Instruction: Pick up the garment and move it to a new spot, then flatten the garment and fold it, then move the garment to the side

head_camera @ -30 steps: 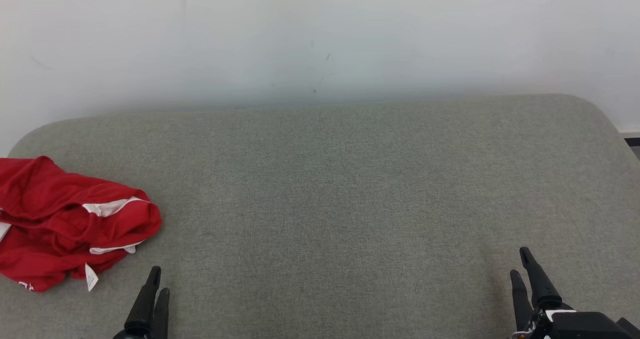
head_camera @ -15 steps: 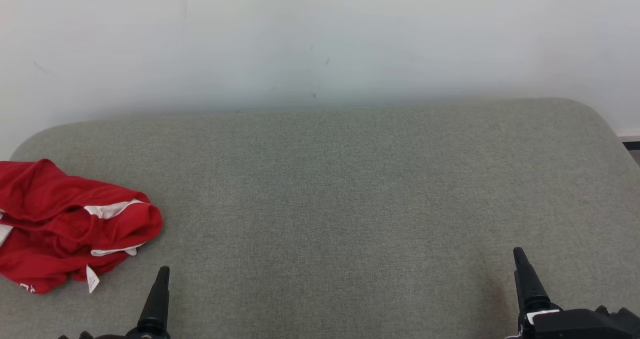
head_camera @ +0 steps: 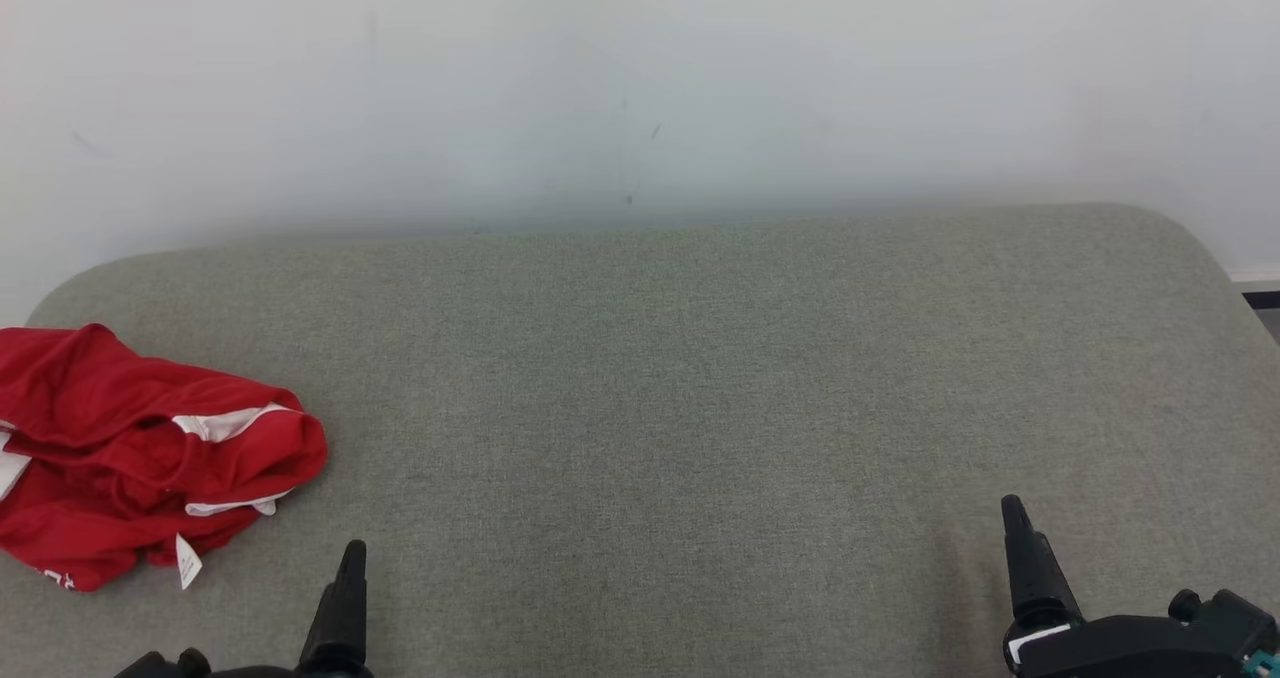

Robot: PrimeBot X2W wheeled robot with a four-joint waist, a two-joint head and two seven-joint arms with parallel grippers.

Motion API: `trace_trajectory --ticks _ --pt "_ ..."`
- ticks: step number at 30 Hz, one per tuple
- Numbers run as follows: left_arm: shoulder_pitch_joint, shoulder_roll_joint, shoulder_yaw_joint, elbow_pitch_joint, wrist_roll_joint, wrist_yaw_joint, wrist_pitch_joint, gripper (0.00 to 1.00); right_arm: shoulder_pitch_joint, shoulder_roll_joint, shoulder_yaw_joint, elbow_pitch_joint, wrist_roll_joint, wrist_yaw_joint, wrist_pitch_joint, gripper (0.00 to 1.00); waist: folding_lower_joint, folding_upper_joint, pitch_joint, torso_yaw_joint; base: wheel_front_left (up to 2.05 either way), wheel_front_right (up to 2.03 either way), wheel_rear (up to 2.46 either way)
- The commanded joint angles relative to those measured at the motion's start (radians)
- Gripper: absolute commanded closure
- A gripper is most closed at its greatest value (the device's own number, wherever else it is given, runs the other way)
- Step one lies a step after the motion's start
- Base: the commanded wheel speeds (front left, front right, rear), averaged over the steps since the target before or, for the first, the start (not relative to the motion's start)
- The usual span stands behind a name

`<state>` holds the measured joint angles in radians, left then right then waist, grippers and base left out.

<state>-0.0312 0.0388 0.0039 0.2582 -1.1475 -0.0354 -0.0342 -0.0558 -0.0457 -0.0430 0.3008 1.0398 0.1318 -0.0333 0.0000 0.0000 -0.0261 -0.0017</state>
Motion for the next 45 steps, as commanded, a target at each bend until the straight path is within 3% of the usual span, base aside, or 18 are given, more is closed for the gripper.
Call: trace_trajectory --ticks 1,24,45 --pt "-0.005 0.006 -0.006 -0.025 0.043 0.005 -0.012 0.00 -0.003 -0.004 0.009 -0.007 -0.048 -0.001 -0.012 0.00 0.0000 0.0000 -0.001 0.000 0.00 0.00 0.00" --pt "0.010 0.009 -0.058 -0.046 0.405 0.055 -0.086 0.00 -0.003 -0.005 0.019 0.023 -0.374 -0.001 -0.087 0.00 0.0000 0.0000 -0.016 -0.001 0.00 0.00 0.00" --pt "0.028 0.011 -0.078 -0.055 0.637 0.097 -0.139 0.00 -0.007 -0.005 0.028 0.047 -0.586 -0.001 -0.140 0.00 0.0000 0.0000 -0.025 -0.001 0.00 0.00 0.00"
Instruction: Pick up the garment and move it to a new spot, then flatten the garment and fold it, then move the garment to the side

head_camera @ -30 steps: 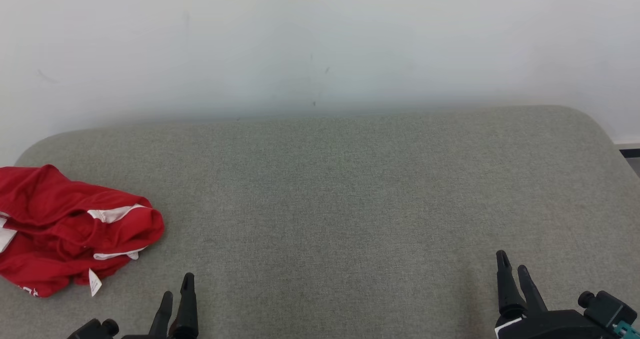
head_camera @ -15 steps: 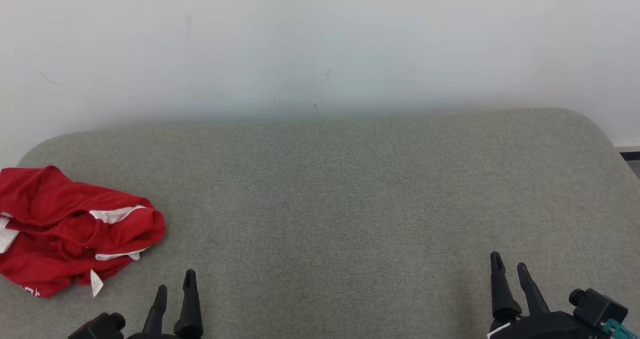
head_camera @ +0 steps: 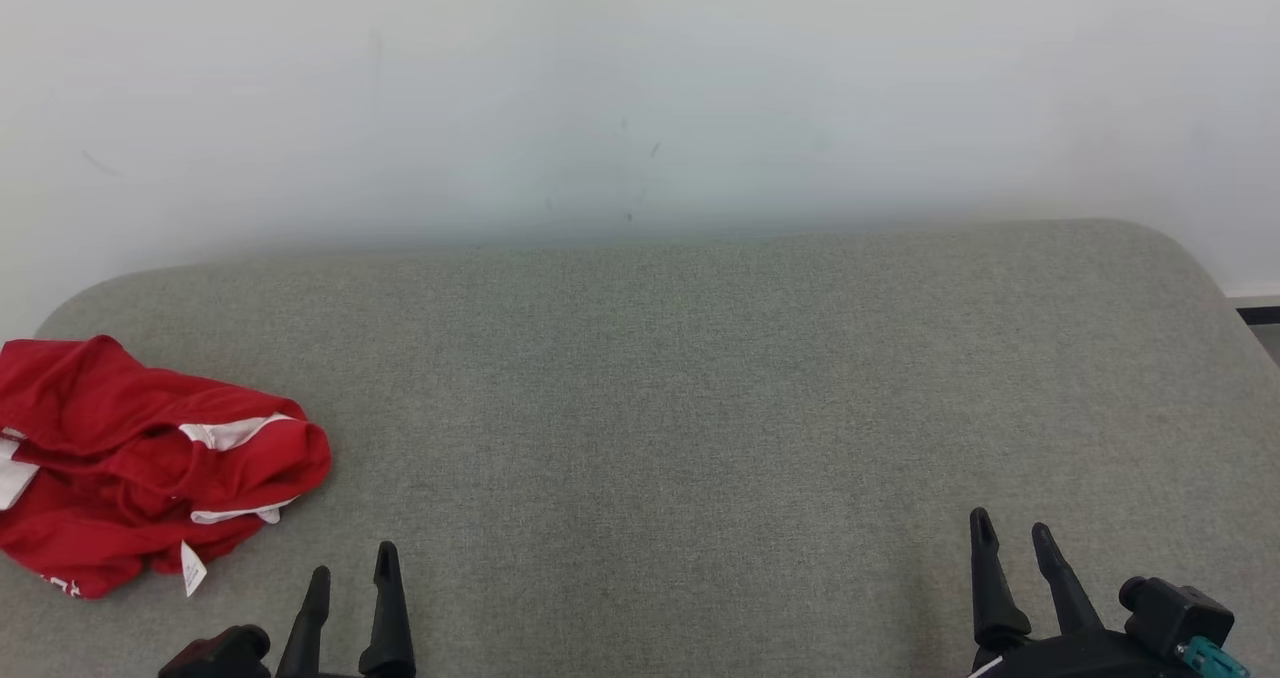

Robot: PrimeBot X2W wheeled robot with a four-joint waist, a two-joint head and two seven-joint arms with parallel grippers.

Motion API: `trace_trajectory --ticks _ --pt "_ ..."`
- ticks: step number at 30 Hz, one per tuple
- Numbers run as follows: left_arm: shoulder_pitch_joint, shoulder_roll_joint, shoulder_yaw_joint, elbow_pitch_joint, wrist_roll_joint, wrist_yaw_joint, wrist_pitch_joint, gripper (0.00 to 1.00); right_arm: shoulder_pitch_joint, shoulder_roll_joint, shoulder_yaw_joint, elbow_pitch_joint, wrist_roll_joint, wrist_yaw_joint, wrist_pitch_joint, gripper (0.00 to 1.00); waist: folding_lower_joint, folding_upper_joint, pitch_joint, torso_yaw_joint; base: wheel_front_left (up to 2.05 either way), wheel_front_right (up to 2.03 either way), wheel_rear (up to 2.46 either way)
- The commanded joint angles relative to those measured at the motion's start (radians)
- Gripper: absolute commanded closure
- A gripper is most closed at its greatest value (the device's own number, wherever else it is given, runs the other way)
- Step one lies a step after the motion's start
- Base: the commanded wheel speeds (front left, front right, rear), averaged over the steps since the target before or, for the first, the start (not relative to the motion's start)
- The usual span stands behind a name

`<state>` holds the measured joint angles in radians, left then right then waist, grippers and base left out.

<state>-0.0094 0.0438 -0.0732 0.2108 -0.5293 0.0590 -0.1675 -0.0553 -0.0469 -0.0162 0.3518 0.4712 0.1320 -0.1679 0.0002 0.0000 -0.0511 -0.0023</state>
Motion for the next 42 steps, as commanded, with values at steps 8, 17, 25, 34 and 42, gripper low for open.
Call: trace_trajectory --ticks 8,17,25,34,42 --pt "0.014 0.007 -0.008 -0.004 0.098 0.014 -0.028 0.00 -0.006 -0.004 0.008 0.009 -0.094 -0.002 -0.027 0.00 -0.0002 0.0000 -0.005 -0.002 0.00 0.00 0.00" --pt "0.024 0.007 -0.016 0.004 0.130 0.016 -0.048 0.00 0.002 -0.004 0.016 0.019 -0.158 -0.002 -0.046 0.00 -0.0002 0.0000 -0.012 -0.002 0.00 0.00 0.00" --pt "0.028 0.007 -0.021 0.011 0.154 0.013 -0.062 0.00 0.000 -0.005 0.025 0.032 -0.203 -0.002 -0.061 0.00 -0.0002 0.0000 -0.017 -0.003 0.00 0.00 0.00" --pt "0.036 0.008 -0.022 0.014 0.211 0.021 -0.079 0.00 0.001 -0.005 0.040 0.043 -0.269 -0.002 -0.078 0.00 -0.0002 0.0000 -0.028 -0.005 0.00 0.00 0.00" --pt "0.049 0.008 -0.016 0.007 0.207 0.023 -0.092 0.00 0.010 -0.005 0.053 0.053 -0.312 -0.002 -0.092 0.00 -0.0002 0.0000 -0.040 -0.009 0.00 0.00 0.00"
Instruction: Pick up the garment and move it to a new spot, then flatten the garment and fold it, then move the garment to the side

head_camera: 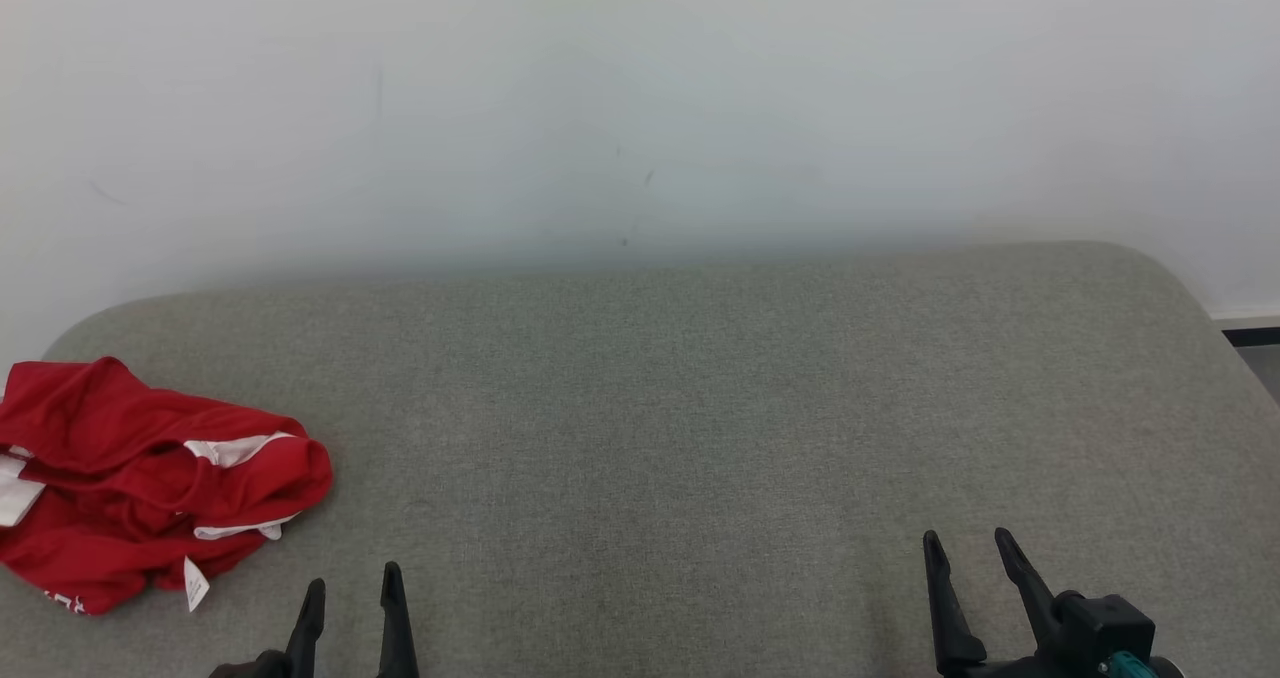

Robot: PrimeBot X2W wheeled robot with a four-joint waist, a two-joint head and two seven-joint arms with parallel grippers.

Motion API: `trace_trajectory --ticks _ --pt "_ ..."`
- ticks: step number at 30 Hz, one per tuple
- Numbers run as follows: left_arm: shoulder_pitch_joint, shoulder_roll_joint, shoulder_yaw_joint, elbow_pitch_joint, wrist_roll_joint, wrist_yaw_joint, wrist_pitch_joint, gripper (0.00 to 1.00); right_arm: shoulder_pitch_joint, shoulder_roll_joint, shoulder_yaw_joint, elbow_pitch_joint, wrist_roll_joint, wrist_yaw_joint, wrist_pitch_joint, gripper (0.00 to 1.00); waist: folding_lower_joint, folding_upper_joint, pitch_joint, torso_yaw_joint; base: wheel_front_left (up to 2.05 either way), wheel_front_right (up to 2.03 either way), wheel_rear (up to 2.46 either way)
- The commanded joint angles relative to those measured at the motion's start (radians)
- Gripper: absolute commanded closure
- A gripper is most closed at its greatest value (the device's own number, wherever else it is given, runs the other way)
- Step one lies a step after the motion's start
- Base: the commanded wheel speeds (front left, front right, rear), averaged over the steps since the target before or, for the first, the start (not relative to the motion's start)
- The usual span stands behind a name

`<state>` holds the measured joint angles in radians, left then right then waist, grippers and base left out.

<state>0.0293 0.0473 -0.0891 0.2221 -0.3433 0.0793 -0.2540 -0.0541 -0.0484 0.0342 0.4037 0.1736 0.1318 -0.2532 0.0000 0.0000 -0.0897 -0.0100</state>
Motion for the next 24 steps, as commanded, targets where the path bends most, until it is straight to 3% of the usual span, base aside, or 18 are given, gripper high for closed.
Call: trace_trajectory --ticks 1,17,24 --pt "0.012 0.005 -0.001 -0.004 0.027 0.002 -0.008 0.00 0.009 -0.003 0.004 0.002 -0.021 -0.002 -0.008 0.00 0.0000 0.0000 -0.003 -0.001 0.00 0.00 0.00" --pt "0.015 0.005 0.005 -0.002 0.035 -0.007 -0.011 0.00 0.012 -0.003 0.003 0.002 -0.028 -0.002 -0.012 0.00 0.0000 0.0000 -0.007 0.001 0.00 0.00 0.00" --pt "-0.003 0.005 -0.004 -0.001 0.051 -0.002 -0.011 0.00 0.014 -0.003 -0.005 -0.009 -0.022 -0.002 -0.011 0.00 0.0000 0.0000 -0.003 0.089 0.00 0.00 0.00"
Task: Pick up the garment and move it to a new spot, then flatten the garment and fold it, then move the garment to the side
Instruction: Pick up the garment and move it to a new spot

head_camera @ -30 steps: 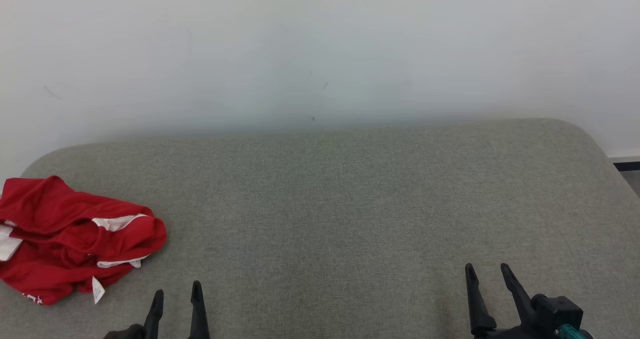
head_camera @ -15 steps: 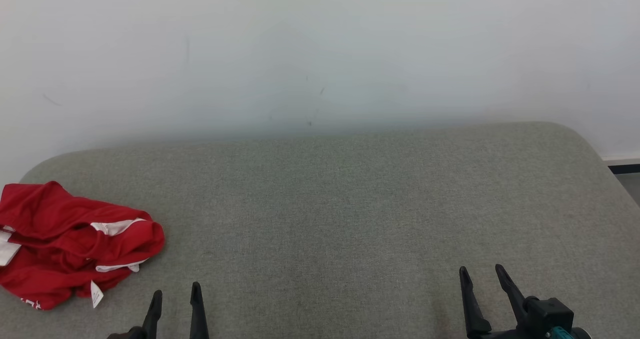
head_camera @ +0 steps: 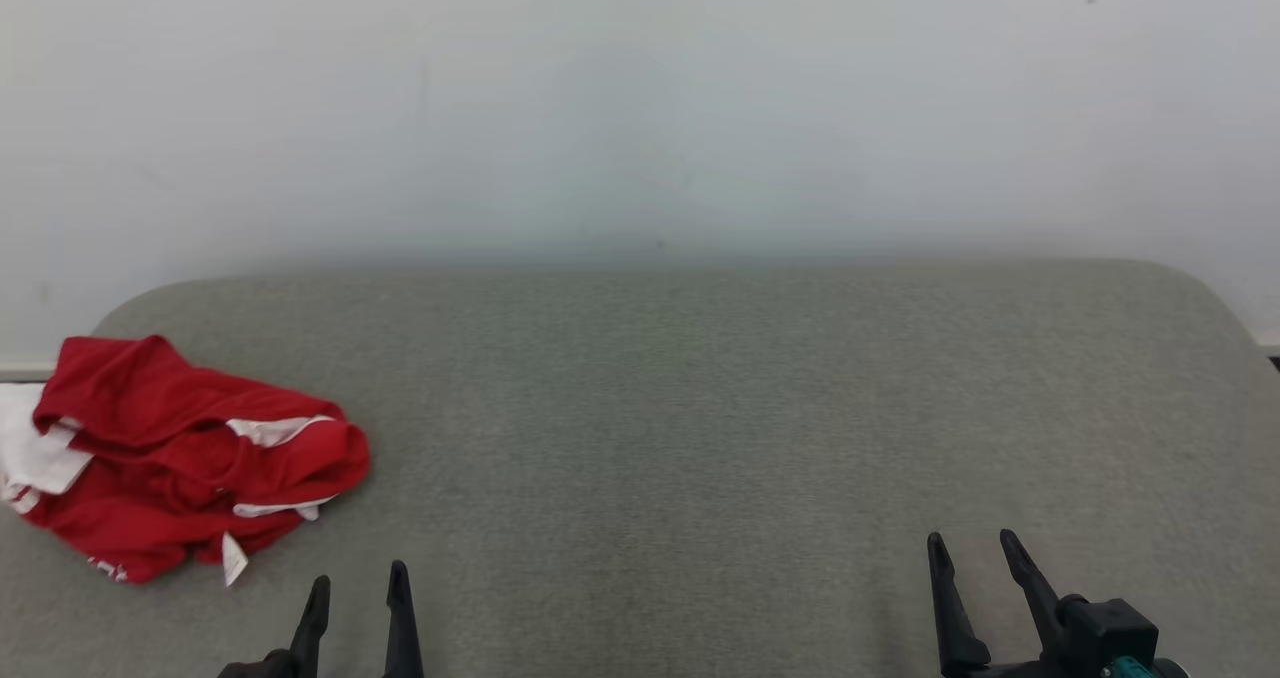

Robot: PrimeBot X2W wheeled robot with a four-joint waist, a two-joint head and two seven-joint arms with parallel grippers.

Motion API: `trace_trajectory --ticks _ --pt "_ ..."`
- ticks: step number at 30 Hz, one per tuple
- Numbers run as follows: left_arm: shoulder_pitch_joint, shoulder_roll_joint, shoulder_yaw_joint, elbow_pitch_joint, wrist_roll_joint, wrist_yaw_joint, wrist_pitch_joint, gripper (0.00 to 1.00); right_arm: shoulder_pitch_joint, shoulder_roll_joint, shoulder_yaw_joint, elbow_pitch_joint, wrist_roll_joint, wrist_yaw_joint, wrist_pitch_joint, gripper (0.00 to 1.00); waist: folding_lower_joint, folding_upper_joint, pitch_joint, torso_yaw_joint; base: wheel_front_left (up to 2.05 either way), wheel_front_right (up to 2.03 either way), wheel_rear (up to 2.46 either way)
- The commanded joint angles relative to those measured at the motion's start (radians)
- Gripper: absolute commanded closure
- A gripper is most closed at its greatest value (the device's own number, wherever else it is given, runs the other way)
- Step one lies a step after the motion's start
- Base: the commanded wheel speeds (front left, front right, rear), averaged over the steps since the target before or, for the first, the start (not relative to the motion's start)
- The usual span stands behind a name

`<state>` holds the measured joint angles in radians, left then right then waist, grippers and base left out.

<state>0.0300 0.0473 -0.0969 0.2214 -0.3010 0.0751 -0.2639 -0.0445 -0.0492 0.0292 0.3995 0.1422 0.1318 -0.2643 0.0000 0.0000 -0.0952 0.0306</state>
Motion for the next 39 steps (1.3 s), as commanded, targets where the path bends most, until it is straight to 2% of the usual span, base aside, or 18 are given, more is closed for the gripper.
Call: trace_trajectory --ticks 1,3,15,21,27,39 --pt "-0.005 0.006 0.003 0.002 0.012 0.001 -0.001 0.00 0.005 -0.002 -0.003 -0.007 0.012 -0.002 -0.001 0.00 0.0000 0.0000 0.004 0.070 0.00 0.00 0.00" --pt "-0.005 0.006 0.007 0.002 0.017 0.002 -0.001 0.00 0.004 -0.002 0.000 -0.008 0.014 -0.002 0.000 0.00 0.0000 0.0000 0.004 0.088 0.00 0.00 0.00" --pt "0.000 0.006 0.067 0.008 0.095 -0.010 -0.001 0.00 0.016 -0.002 0.025 -0.014 0.051 -0.002 0.000 0.00 0.0000 0.0000 0.003 0.335 0.00 0.00 0.00" --pt "0.008 0.006 0.094 0.010 0.122 -0.020 -0.001 0.00 0.015 -0.002 0.041 -0.014 0.068 -0.002 0.000 0.00 0.0000 0.0000 0.000 0.423 0.00 0.00 0.00" --pt "0.018 0.005 0.133 -0.009 0.123 -0.014 -0.001 0.00 -0.022 -0.002 0.079 -0.007 0.047 -0.002 0.000 0.00 0.0000 0.0000 0.027 0.449 0.00 0.00 0.00" --pt "0.041 0.005 0.138 -0.028 0.098 0.010 -0.001 0.00 -0.056 -0.002 0.107 0.018 0.038 -0.002 0.000 0.00 0.0000 0.0000 0.037 0.456 0.00 0.00 0.00"
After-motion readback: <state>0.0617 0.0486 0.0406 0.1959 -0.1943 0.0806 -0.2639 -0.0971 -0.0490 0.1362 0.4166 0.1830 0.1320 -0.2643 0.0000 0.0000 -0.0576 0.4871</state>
